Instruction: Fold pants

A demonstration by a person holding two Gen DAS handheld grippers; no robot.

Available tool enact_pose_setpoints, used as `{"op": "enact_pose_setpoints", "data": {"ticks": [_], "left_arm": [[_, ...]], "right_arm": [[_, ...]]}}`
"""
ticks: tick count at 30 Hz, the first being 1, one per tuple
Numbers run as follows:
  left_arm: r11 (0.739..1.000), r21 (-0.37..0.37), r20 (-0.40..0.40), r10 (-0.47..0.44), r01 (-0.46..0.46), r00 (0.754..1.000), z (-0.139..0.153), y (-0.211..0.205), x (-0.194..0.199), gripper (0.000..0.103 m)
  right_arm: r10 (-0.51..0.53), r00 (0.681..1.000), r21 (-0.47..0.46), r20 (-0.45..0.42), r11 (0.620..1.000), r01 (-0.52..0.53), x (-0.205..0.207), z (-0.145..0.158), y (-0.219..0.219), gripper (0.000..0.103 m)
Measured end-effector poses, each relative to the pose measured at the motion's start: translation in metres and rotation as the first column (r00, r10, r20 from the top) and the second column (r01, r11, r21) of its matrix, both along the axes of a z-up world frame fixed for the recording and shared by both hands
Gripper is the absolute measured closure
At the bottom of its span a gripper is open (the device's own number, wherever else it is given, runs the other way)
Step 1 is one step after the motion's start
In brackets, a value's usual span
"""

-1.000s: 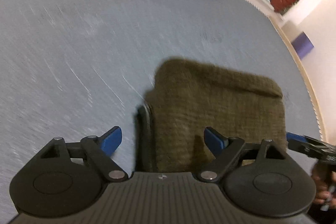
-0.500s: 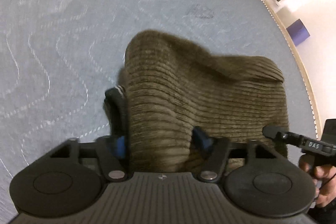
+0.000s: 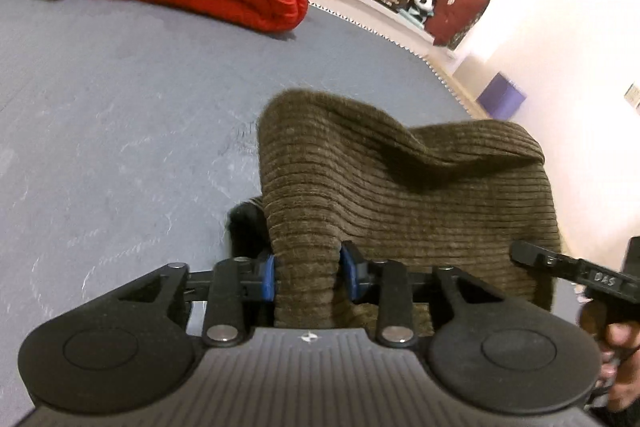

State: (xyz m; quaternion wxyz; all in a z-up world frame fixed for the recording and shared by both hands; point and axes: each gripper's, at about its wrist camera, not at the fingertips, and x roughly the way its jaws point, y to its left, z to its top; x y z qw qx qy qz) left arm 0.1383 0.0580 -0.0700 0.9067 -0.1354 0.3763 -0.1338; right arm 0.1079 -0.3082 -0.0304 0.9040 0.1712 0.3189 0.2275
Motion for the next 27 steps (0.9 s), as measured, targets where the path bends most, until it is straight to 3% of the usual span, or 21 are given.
{"op": "enact_pose_setpoints", "data": {"ticks": [3,4,6,8,10,14,16,18,20,21,23,25,27], "left_arm": [[0.973,0.213,0.061,0.077,-0.088,0.995,0.000,-0.019,0.007,0.059],[0.967,0.231,0.075,0.094,-0.109,0.993,0.001,-0.019,0.005,0.059],[0.976,0.181,0.098,0.101,-0.118,0.990,0.009,-0.014,-0.002,0.059],[0.991,0.124,0.112,0.044,-0.058,0.993,0.015,-0.016,-0.012,0.059],[0.988,0.148,0.125,-0.056,0.037,0.991,0.017,-0.028,-0.020,0.059],[0.936,0.293,0.098,-0.234,0.196,0.967,0.005,-0.061,-0.034,0.059],[0.901,0.345,-0.011,-0.275,0.262,0.961,-0.012,-0.068,-0.033,0.060],[0.858,0.397,-0.120,-0.302,0.324,0.946,-0.031,-0.068,-0.034,0.060],[0.826,0.442,-0.127,-0.330,0.351,0.936,-0.034,-0.068,-0.041,0.060],[0.828,0.438,-0.127,-0.329,0.351,0.936,-0.032,-0.067,-0.042,0.060],[0.831,0.450,-0.103,-0.317,0.328,0.943,-0.027,-0.070,-0.044,0.060],[0.830,0.467,-0.048,-0.321,0.305,0.946,-0.018,-0.072,-0.045,0.060],[0.851,0.429,0.006,-0.338,0.303,0.941,-0.011,-0.071,-0.053,0.060]], "right_arm": [[-0.082,0.995,-0.067,-0.063,0.995,0.078,0.024,-0.019,-0.018,0.050],[-0.155,0.986,-0.117,-0.060,0.982,0.147,0.029,-0.024,-0.023,0.048],[-0.294,0.956,-0.211,-0.011,0.935,0.286,0.035,-0.027,-0.036,0.044],[-0.327,0.945,-0.211,0.004,0.924,0.320,0.035,-0.026,-0.045,0.044],[-0.273,0.962,-0.173,0.002,0.948,0.269,0.031,-0.023,-0.038,0.044],[-0.031,0.996,-0.228,0.089,0.972,0.051,0.013,-0.019,0.006,0.044],[0.077,0.990,-0.290,0.114,0.956,-0.041,0.006,-0.022,0.028,0.044],[0.178,0.981,-0.349,0.082,0.927,-0.139,-0.002,-0.030,0.045,0.044],[0.278,0.961,-0.415,0.000,0.874,-0.253,-0.006,-0.044,0.063,0.044],[0.323,0.944,-0.461,-0.062,0.830,-0.314,-0.008,-0.054,0.073,0.044],[0.351,0.934,-0.537,-0.067,0.777,-0.330,-0.014,-0.065,0.084,0.044],[0.334,0.941,-0.504,-0.057,0.804,-0.316,-0.011,-0.057,0.081,0.045],[0.315,0.948,-0.425,-0.032,0.855,-0.299,-0.012,-0.049,0.069,0.046]]}}
